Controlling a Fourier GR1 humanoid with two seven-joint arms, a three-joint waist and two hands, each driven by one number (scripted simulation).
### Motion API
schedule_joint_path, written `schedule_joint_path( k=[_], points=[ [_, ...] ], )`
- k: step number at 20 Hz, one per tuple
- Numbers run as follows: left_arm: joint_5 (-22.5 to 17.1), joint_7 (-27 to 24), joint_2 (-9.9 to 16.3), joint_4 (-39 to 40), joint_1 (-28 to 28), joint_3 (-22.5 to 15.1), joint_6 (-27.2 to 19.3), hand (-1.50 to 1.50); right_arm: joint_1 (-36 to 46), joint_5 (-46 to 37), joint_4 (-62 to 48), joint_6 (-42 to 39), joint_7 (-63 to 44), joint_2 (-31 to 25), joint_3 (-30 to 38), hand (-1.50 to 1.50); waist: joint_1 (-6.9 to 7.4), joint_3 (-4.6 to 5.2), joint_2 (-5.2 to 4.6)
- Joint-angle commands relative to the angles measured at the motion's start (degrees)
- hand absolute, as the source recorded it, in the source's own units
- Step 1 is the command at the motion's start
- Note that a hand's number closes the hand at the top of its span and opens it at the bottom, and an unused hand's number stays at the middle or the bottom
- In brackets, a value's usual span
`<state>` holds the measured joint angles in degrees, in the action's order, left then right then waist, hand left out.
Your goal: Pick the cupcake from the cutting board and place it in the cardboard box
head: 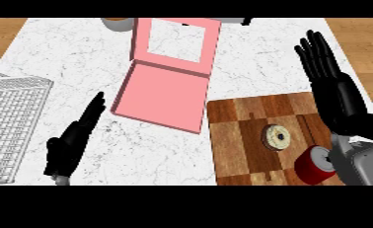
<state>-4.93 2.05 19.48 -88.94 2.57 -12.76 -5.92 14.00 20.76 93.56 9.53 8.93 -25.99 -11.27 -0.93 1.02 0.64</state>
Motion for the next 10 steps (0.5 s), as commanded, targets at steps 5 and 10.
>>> schedule_joint_path(
  k=[5,10],
  points=[
    [1.0,-3.1,0.1,-0.9,-7.9,-0.4,3.7,0.0,-12.3,-4.8,-3.1,-10.1,-2.4,-6.9,-7.8,-1.5,-0.46,-0.99,-0.65],
    [0.6,-0.8,-1.0,-1.2,-8.7,-1.7,3.8,0.0,-11.6,-28.7,-5.3,0.1,6.0,-17.4,-8.6,-1.5,-2.4,-0.75,-0.32]
  ],
)
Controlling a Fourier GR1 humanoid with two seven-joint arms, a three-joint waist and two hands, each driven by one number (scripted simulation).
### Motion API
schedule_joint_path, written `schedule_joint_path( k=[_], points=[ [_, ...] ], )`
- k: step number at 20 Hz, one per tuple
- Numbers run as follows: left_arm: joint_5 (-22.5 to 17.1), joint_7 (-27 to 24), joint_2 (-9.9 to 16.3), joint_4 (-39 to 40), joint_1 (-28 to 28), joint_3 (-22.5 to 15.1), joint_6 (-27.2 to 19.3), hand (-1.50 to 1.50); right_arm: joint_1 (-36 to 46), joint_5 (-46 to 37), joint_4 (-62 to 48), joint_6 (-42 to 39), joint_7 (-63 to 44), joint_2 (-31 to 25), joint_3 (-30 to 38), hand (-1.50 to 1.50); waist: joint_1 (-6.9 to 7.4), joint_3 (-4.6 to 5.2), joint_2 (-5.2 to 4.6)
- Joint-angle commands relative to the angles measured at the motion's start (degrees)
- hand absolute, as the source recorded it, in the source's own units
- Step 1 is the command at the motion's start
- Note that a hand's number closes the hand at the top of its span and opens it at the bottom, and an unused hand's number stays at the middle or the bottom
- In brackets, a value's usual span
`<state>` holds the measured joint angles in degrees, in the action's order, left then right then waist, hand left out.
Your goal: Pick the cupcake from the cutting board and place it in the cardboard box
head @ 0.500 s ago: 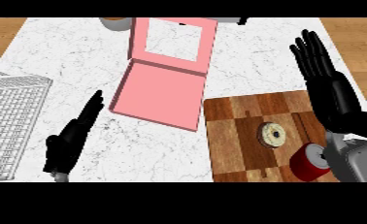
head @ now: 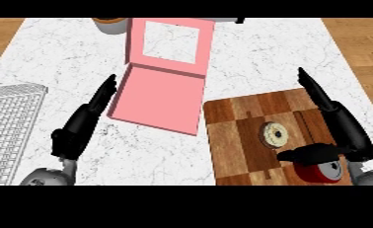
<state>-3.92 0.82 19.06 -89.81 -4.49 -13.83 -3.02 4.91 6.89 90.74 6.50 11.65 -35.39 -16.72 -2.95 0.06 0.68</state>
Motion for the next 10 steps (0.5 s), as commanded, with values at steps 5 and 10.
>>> schedule_joint_path(
  k=[5,10],
  points=[
    [0.3,0.4,-2.3,1.4,-3.4,-1.4,0.6,0.0,-9.1,-29.8,-0.6,13.5,13.2,-11.4,-5.8,-1.5,-0.05,-0.04,-0.32],
    [-0.1,0.9,-0.3,0.9,-4.1,0.3,2.9,0.0,-19.6,-36.2,15.6,17.4,3.5,-17.7,-3.2,-1.5,0.73,0.08,-0.25]
  ],
)
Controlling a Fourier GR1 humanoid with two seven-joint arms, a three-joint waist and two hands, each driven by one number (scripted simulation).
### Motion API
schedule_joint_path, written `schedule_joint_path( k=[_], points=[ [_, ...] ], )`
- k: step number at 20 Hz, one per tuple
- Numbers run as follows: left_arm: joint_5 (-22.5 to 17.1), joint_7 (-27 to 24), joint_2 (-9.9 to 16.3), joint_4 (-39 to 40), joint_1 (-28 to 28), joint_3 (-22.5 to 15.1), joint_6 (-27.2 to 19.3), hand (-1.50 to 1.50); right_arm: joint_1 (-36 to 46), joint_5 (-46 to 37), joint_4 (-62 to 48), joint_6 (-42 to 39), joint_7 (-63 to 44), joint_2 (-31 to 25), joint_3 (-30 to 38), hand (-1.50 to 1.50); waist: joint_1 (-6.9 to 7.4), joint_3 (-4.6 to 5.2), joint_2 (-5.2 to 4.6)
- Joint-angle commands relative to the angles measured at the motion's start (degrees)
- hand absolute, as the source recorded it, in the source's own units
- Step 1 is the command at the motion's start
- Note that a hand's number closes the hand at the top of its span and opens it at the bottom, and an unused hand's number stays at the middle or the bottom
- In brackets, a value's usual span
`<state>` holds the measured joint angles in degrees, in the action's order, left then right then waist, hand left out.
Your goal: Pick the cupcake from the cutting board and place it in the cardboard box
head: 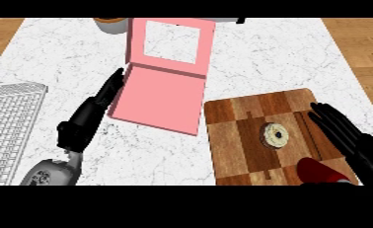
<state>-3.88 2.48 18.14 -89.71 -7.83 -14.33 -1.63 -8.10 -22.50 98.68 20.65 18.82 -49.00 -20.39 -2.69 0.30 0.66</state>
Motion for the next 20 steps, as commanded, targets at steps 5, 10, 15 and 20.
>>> schedule_joint_path(
  k=[5,10,15,20],
  points=[
    [0.9,-0.7,-1.2,3.1,-2.4,0.3,1.4,0.0,-10.6,-3.8,20.1,-9.7,-15.7,-13.2,3.6,-1.5,1.05,-0.13,-0.47],
    [0.5,1.6,-2.1,2.7,-4.8,1.1,1.9,0.0,-15.4,2.0,30.3,-18.4,-22.6,-18.1,6.7,-1.5,0.99,-0.18,-0.45],
    [0.7,1.8,-2.4,0.3,-3.2,1.1,3.9,0.0,-5.7,4.7,30.5,-27.3,-33.7,-12.3,4.8,-1.5,3.07,-0.25,-0.74],
    [3.7,2.1,-5.8,-0.5,-1.5,-0.7,2.7,0.0,-0.4,-3.7,22.4,-27.2,-32.0,-1.3,-1.9,-1.5,3.23,-0.3,-0.73]
  ],
)
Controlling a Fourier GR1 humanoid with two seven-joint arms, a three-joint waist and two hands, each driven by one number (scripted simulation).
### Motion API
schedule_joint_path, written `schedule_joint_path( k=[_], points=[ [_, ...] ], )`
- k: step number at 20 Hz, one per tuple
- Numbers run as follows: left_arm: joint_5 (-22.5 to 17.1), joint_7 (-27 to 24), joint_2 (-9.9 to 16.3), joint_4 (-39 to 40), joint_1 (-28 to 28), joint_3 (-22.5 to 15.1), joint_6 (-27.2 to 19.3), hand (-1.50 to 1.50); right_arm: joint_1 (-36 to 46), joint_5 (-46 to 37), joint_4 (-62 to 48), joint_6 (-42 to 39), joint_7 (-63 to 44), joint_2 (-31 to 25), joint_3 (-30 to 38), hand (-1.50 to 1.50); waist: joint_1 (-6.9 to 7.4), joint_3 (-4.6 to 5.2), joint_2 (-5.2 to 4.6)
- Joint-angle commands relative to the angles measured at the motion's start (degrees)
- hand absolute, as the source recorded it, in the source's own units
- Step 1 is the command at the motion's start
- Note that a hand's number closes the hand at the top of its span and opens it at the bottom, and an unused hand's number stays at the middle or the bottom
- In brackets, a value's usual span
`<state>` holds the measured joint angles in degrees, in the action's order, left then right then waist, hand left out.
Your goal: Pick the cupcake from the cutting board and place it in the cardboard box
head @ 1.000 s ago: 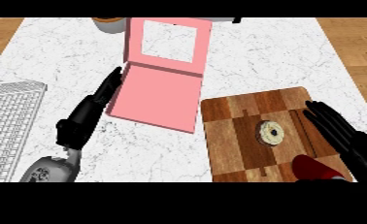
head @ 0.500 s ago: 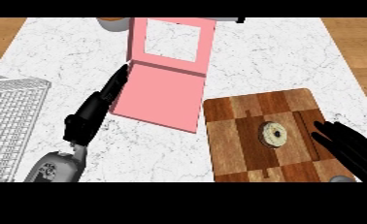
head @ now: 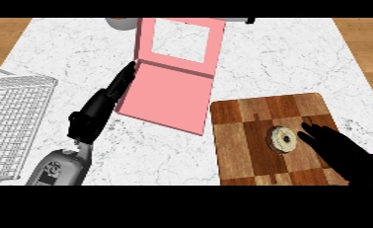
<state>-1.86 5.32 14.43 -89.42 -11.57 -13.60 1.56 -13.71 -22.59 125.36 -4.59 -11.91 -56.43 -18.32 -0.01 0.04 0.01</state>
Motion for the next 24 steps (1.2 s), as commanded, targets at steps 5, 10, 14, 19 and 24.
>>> schedule_joint_path(
  k=[5,10,14,19,24],
  points=[
    [1.3,-2.4,-2.2,4.4,-1.5,3.2,1.7,0.0,2.6,-7.1,-1.8,-6.3,-5.2,8.9,-2.7,-1.5,-0.31,-0.02,0.0],
    [1.9,-1.8,-1.8,4.1,-1.9,3.8,4.1,0.0,12.5,-9.9,-13.9,-10.4,-5.9,16.9,-4.6,-1.5,0.14,-0.03,-0.06],
    [5.0,0.8,-3.9,-0.9,1.9,1.6,2.3,0.0,7.2,-15.6,-18.0,-6.2,1.9,18.5,-4.4,-1.5,0.04,-0.06,0.03],
    [3.7,-1.5,-4.5,3.5,-1.7,5.7,4.6,0.0,8.4,-18.5,-21.9,-4.6,7.8,21.5,-1.5,-1.5,-0.16,-0.05,-0.01],
    [4.7,-0.9,-5.5,3.7,-1.6,6.6,6.2,0.0,9.9,-21.9,-22.4,-9.6,6.7,24.3,-0.1,-1.5,-0.12,-0.04,0.0]
  ],
)
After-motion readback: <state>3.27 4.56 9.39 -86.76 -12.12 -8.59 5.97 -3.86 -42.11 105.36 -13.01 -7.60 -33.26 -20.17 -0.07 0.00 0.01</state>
